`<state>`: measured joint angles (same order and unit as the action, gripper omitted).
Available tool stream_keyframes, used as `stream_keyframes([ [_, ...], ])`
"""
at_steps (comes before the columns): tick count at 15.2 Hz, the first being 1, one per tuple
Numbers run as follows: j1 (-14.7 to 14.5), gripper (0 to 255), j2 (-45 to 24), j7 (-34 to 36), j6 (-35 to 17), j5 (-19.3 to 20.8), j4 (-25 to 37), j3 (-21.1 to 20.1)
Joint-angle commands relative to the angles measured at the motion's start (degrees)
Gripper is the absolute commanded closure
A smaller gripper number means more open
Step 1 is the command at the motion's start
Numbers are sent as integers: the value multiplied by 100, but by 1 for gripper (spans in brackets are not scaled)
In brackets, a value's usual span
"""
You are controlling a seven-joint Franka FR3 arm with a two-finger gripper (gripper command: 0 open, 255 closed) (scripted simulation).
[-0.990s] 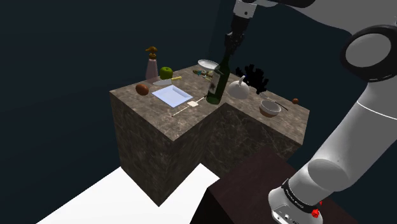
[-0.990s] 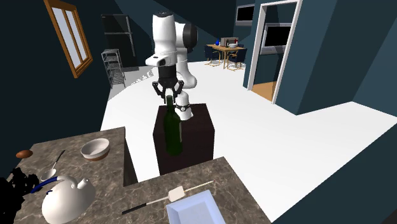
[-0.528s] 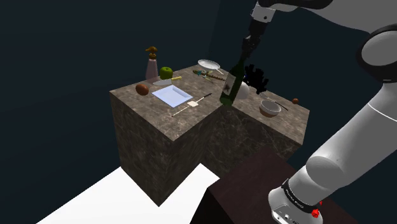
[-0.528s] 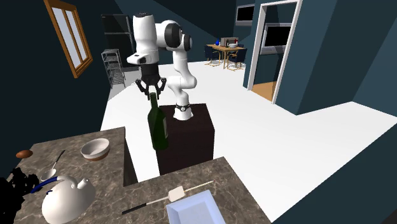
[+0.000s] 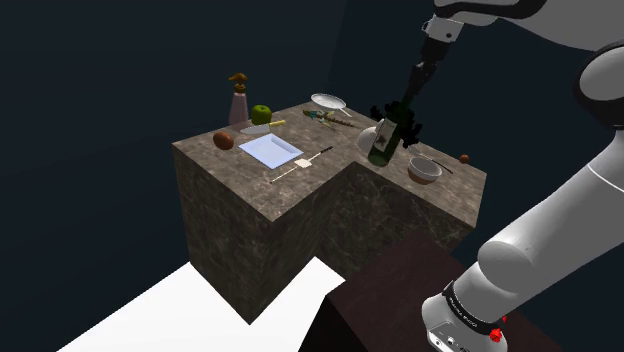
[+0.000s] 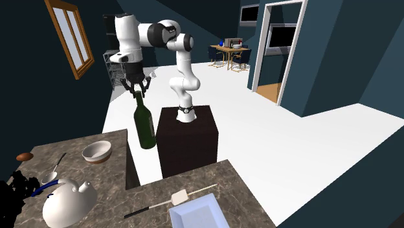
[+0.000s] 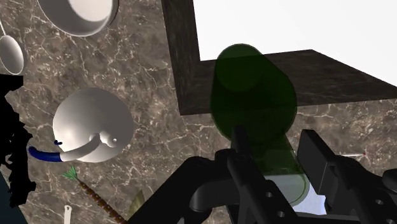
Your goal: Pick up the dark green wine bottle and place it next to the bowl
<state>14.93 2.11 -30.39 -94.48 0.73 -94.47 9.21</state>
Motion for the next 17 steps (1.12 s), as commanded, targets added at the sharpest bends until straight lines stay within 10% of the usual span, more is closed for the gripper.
stream_keyframes([
  [1, 137, 255, 61, -294, -10, 4, -67, 148],
  [17, 1261, 255, -593, -2587, 143, -276, 700, 1312],
])
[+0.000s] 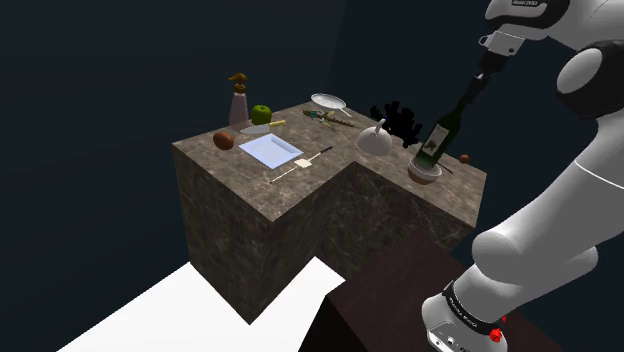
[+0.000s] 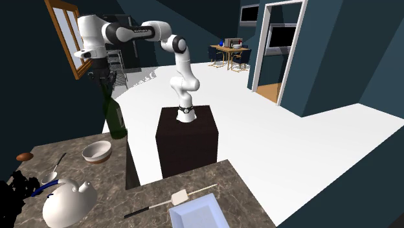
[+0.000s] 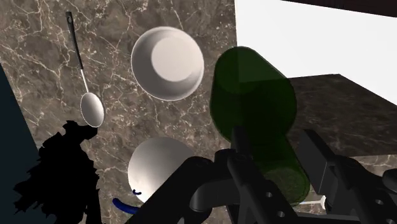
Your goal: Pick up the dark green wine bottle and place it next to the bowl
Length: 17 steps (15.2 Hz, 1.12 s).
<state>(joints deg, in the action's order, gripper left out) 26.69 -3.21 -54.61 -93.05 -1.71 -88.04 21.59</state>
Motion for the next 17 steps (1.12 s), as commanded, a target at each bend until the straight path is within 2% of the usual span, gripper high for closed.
stream_keyframes([
  [1, 171, 255, -160, -316, 28, -80, 173, 141],
  [7, 783, 255, -915, -1216, 285, -472, 1085, 497],
  [12, 1482, 255, -1776, -1899, 676, -928, 2226, 675],
  [17, 1363, 255, -1596, -1892, 190, -838, 1571, 664],
])
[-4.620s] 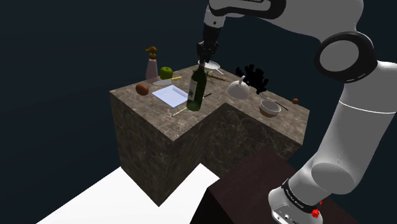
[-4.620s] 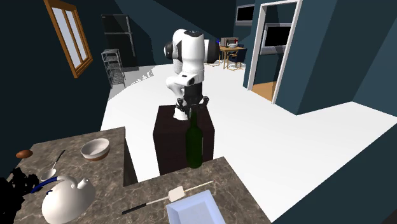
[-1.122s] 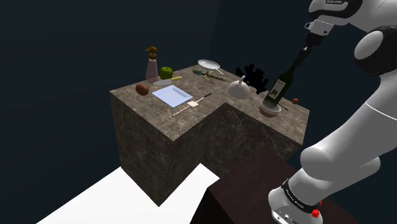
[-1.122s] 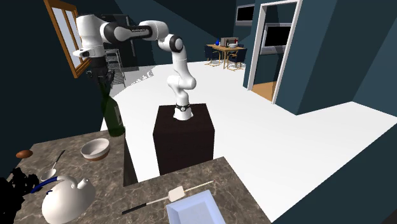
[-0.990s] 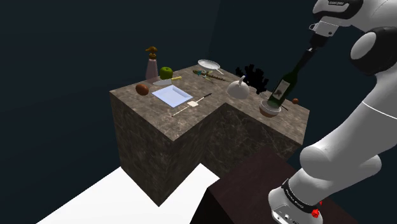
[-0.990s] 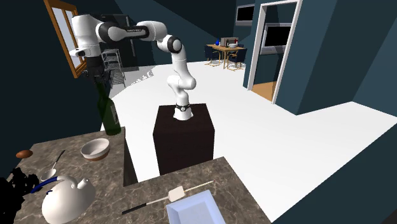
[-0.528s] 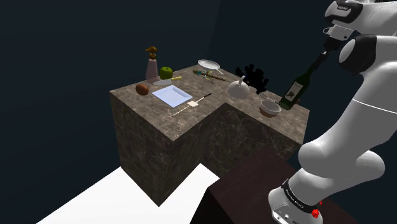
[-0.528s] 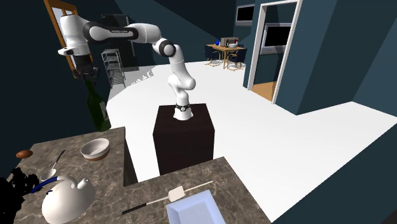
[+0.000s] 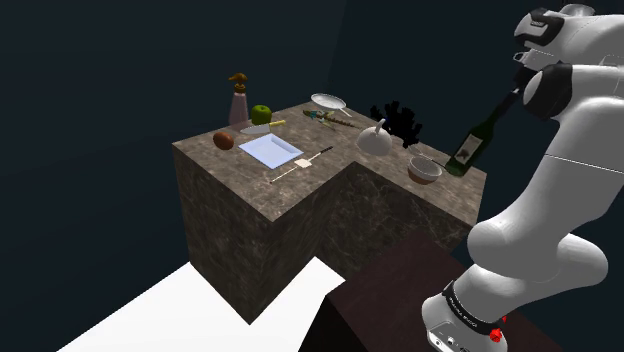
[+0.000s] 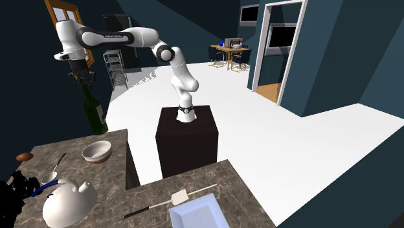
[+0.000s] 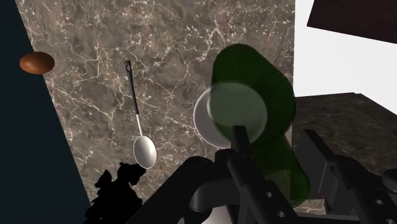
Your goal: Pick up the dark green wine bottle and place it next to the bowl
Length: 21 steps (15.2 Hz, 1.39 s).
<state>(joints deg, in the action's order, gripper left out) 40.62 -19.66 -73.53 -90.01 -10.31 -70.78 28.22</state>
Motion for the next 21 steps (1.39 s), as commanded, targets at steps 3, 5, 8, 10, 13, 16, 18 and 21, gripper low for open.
stream_keyframes([
  [3, -84, 255, 124, 2, -385, 56, -494, -3],
  [5, -114, 255, 162, 1, -558, 72, -703, -5],
  [8, -152, 255, 204, -3, -809, 89, -994, -10],
  [10, -172, 255, 222, -7, -972, 95, -1174, -15],
  [13, -196, 255, 237, -16, -1209, 97, -1426, -21],
  [16, -215, 255, 238, -28, -1440, 91, -1659, -29],
  [18, -224, 255, 230, -38, -1590, 83, -1804, -35],
  [21, -235, 255, 207, -57, -1824, 64, -2018, -45],
])
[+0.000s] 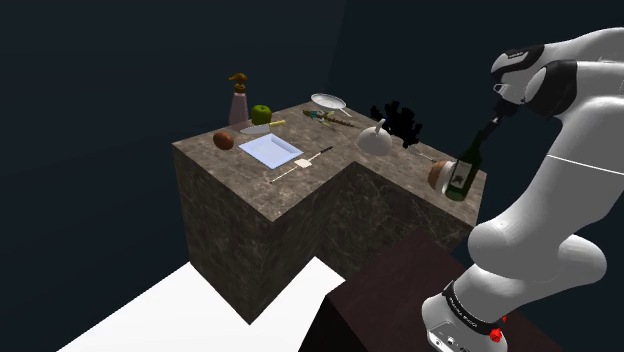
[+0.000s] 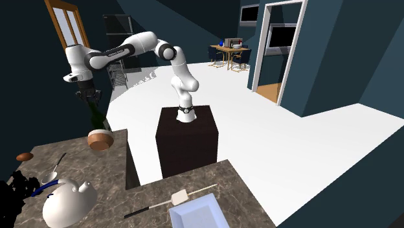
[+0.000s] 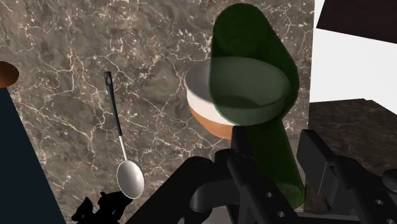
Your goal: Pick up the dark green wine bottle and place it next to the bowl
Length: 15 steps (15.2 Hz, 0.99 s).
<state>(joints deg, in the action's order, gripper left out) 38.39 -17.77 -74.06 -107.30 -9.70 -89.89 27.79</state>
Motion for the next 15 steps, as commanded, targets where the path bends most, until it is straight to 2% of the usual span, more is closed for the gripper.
stream_keyframes([
  [1, -12, 255, 19, -4, -95, 3, -108, -2],
  [7, -11, 255, 17, -5, -95, 2, -107, -2],
  [8, -11, 0, 18, -5, -95, 3, -108, -2],
  [13, -11, 0, 17, -5, -94, 2, -106, -2],
  [15, 4, 0, 66, 23, 268, 37, 215, 16],
])
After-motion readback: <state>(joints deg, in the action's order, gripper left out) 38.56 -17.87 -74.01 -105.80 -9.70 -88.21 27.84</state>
